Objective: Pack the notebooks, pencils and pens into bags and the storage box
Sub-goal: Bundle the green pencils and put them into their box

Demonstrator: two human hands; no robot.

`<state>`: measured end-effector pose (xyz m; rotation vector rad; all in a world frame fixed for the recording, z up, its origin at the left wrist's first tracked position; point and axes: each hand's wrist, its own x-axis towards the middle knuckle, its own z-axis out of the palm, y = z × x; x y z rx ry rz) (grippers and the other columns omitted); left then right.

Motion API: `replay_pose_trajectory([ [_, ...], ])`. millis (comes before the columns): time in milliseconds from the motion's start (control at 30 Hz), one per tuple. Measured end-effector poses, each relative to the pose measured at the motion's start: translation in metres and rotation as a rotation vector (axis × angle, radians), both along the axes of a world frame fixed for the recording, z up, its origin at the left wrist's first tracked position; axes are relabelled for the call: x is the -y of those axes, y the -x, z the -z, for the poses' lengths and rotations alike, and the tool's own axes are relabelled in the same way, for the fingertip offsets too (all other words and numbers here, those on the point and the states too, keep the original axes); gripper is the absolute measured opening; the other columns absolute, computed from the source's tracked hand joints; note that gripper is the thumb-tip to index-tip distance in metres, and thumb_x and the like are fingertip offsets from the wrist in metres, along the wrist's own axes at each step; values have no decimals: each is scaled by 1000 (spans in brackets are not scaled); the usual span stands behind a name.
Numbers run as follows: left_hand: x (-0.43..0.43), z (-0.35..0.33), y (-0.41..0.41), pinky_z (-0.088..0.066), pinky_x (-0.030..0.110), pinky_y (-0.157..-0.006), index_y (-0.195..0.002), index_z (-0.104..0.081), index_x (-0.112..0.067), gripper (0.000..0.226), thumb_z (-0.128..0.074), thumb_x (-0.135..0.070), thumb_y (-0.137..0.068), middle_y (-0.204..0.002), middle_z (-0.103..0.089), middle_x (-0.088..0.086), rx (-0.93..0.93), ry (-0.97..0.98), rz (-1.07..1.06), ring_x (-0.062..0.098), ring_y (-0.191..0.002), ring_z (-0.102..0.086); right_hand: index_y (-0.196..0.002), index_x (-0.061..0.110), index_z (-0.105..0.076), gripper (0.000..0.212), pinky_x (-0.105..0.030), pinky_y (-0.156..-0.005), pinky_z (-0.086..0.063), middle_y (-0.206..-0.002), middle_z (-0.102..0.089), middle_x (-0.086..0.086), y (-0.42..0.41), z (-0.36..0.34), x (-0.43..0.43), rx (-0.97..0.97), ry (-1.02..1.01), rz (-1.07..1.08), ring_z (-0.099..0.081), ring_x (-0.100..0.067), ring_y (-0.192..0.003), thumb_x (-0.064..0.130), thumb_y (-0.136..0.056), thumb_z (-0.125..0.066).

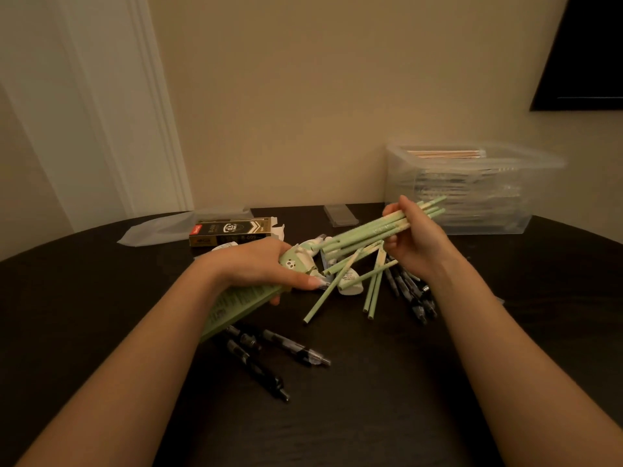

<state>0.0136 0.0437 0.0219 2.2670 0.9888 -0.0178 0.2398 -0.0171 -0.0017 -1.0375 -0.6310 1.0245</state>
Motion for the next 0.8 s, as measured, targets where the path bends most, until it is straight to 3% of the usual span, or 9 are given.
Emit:
replay_pose_trajectory([
  [167, 7, -2, -5, -44, 7, -57, -93, -49, -31, 28, -72, -34, -78, -59, -62, -9, 118, -12, 37, 1, -60, -61, -71, 12, -51, 38, -15, -38, -35, -56, -48, 3, 16, -3, -3, -122, -214, -45, -44, -5, -44, 32, -101, -39],
  [267, 10, -3, -8, -42, 5, -51, -124, -41, -17, 57, -72, -32, -78, -73, -59, -4, 149, -58, -25, 2, -61, -59, -71, 11, -51, 35, -15, -38, -36, -56, -49, 3, 20, -7, -3, -109, -215, -28, -45, -5, -44, 30, -100, -42],
  [433, 9, -3, -9, -49, 13, -56, -91, -48, -30, 28, -72, -23, -79, -79, -60, -4, 248, -80, 39, -1, -53, -59, -69, 10, -51, 32, -13, -37, -35, -58, -48, 1, 17, -6, 0, -79, -141, 107, -45, -4, -43, 24, -97, -49],
  [800, 10, -4, -8, -52, 17, -59, -98, -54, -21, 28, -73, -22, -78, -80, -61, -2, 273, -78, 72, 1, -56, -60, -73, 9, -55, 25, -13, -39, -38, -62, -52, 0, 14, -8, 5, 10, -132, 80, -48, -5, -47, 22, -94, -55],
])
